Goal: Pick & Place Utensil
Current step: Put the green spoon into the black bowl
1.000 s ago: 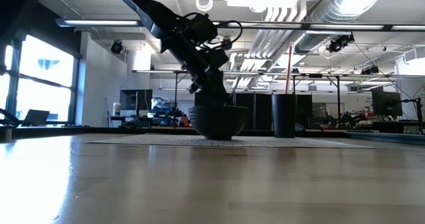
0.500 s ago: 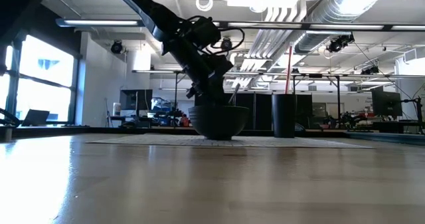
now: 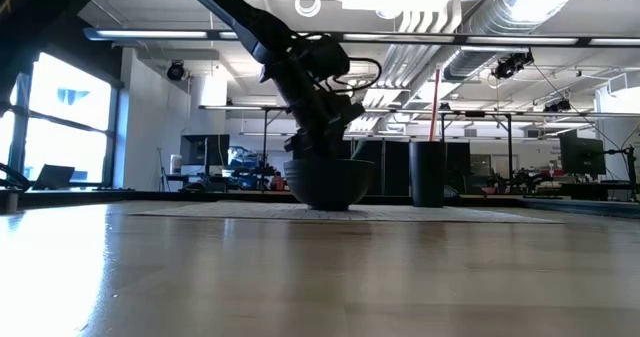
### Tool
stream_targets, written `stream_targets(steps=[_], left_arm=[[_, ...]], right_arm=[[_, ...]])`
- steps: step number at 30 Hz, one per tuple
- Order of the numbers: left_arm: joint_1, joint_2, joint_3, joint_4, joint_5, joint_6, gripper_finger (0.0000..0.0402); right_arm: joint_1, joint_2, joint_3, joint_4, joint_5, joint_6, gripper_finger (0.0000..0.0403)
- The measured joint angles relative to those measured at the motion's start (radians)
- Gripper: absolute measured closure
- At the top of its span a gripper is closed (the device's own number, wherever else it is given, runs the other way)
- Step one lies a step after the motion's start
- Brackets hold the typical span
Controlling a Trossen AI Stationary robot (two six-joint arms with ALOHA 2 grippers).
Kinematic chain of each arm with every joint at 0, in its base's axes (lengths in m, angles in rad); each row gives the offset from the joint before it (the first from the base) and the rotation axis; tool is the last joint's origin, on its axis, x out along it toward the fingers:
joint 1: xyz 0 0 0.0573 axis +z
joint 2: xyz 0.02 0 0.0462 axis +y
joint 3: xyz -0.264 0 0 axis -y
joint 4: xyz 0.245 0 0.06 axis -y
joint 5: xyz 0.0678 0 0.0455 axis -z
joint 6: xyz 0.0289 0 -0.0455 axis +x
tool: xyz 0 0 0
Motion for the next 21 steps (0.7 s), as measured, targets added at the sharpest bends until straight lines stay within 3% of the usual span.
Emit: stream_targets(steps=[11, 21], left_arm=[[0.0, 0.015, 0.013, 0.002, -0.013, -0.016, 0.0392], [0.0, 0.015, 0.012, 0.016, -0.038, -0.004, 0.0338]], right_arm=[[-0.002, 0.0, 0.0, 0.002, -0.003, 0.019, 0.0237], [0.0, 0.0, 0.0, 0.006, 0.011, 0.092, 0.0237]])
